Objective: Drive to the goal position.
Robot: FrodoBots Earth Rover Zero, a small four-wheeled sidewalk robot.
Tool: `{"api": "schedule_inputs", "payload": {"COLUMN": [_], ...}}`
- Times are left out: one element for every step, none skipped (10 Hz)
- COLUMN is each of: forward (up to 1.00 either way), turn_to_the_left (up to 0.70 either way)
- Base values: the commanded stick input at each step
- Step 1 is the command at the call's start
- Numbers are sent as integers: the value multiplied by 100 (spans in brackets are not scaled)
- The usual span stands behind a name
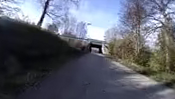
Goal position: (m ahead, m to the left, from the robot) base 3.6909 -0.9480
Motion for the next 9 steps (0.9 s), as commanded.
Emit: {"api": "schedule_inputs", "payload": {"forward": [100, 100, 100, 100, 100, 100, 100, 100, 100], "turn_to_the_left": [0, 0, 0, 0, 0, 0, 0, 0, 0]}}
